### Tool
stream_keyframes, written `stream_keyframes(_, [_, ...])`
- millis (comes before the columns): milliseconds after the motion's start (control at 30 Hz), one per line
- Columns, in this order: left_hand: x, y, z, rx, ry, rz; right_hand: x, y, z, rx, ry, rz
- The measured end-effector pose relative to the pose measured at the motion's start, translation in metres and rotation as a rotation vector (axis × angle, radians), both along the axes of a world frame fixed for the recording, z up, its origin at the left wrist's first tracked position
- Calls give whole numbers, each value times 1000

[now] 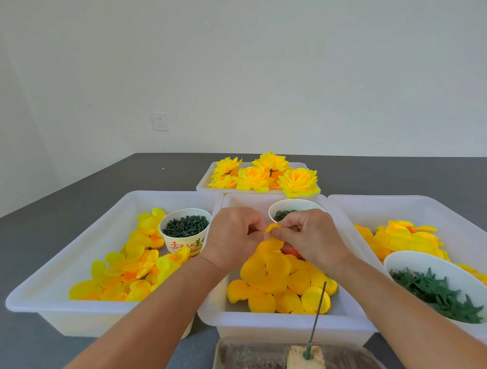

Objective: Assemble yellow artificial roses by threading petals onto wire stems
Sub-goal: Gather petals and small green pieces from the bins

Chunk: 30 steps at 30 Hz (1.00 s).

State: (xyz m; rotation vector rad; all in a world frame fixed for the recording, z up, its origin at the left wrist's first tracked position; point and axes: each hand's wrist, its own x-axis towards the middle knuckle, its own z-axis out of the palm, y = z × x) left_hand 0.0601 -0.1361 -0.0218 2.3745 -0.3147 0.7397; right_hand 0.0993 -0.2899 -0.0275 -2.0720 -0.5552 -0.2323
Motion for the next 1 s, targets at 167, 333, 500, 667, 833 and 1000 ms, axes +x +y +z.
stream_keyframes(167, [4, 0, -2, -56, -44, 32, 0, 2, 0, 60, -95, -79])
stream_keyframes(333, [5, 3, -1, -417, 136, -59, 1, -2, 6, 162, 11, 31])
stream_keyframes(500, [5, 2, 3, -487, 278, -185, -1, -7, 4, 63, -94, 49])
stream_keyframes(667, [2, -1, 3, -412, 399, -242, -4, -7, 2, 2, -144, 91])
stream_keyframes(833, [0, -1, 2, -267, 293, -149, -2, -3, -1, -54, -135, 50])
stream_keyframes(1000, [3, -5, -2, -85, 86, -48, 1, -1, 0, 89, -42, 25])
